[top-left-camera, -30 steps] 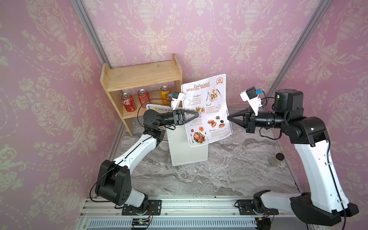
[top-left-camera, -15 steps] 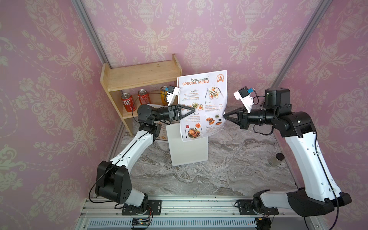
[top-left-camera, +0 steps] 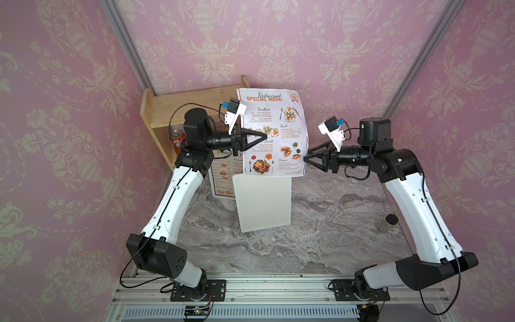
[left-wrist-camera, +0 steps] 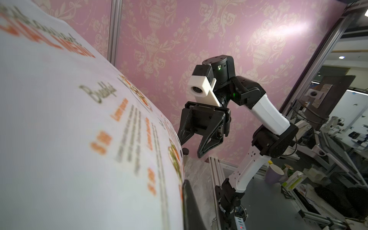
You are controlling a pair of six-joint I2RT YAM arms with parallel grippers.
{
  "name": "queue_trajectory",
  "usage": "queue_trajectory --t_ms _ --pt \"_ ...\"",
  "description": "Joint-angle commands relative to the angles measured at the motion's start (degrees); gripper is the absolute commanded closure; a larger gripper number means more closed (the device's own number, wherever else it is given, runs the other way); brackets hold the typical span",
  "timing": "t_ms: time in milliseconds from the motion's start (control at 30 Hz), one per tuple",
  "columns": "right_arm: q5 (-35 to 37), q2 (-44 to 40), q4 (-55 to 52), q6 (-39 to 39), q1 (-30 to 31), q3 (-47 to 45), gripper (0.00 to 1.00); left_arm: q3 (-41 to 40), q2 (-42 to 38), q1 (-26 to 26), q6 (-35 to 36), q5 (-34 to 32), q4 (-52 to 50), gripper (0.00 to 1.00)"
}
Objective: Insert the menus into the narrow rack
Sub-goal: Insert the menu into the narrow rack.
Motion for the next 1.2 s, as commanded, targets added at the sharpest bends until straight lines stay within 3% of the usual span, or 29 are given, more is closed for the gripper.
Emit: queue_trajectory --t_ms 0,100,333,467,633,833,1167 --pt "-3.3 3.8 1.2 -2.7 0.4 3.2 0.46 7.6 3.0 0.0 28.9 -8.1 -28.9 1.00" --pt "-5.9 7.5 1.7 -3.5 0.3 5.7 0.45 12.9 4.9 0.0 36.3 -11.0 -36.8 1.00" --pt "-8.9 15.6 0.7 -5.3 0.6 13.2 0.42 10.4 2.7 -0.1 45.2 -18.6 -37.9 1.00" --pt "-8.2 17.7 1.0 -6.4 0.6 15.2 0.35 9.1 1.5 -0.1 43.4 -19.8 -32.0 1.00" --pt "-6.9 19.1 -0.1 -8.0 0.6 16.8 0.28 14.7 4.4 0.0 39.1 -18.6 -30.7 1.00" --pt "-4.0 16.3 6.8 -8.7 0.6 10.8 0.24 21.2 7.2 0.3 36.3 -14.6 -32.6 1.00" --pt "-3.1 15.8 17.6 -7.6 0.6 7.9 0.23 17.9 3.6 3.6 32.0 -6.7 -28.6 1.00"
